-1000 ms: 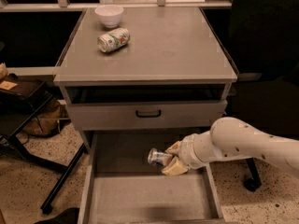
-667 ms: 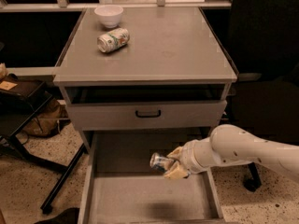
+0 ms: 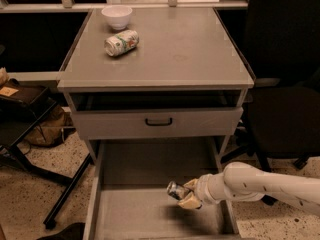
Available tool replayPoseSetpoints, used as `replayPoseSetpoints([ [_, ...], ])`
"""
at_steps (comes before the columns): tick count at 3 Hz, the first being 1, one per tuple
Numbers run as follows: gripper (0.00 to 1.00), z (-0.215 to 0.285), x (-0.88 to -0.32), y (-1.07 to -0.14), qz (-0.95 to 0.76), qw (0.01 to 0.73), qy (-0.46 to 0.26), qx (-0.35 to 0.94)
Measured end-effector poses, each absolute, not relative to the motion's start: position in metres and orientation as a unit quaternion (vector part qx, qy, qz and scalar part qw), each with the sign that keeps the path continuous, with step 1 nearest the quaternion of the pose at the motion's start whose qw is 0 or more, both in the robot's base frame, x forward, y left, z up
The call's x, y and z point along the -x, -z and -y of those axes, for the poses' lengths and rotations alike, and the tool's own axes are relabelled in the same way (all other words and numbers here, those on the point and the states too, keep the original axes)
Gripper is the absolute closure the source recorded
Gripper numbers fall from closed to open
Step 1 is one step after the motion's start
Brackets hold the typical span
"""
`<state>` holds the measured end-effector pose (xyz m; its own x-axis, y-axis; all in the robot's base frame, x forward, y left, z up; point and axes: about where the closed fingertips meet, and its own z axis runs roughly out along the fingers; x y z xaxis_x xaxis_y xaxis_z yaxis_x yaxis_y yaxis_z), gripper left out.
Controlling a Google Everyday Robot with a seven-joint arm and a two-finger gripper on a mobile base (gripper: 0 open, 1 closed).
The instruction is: Place redbull can into middle drawer
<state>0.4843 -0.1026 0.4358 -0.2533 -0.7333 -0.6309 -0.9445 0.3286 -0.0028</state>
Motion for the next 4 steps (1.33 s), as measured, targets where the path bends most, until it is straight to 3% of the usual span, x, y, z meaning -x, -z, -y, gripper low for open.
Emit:
replayPoseSetpoints([
  [4, 1.0, 0.115, -0.506, -0.355, -0.8, 0.26, -0.19, 0.506],
])
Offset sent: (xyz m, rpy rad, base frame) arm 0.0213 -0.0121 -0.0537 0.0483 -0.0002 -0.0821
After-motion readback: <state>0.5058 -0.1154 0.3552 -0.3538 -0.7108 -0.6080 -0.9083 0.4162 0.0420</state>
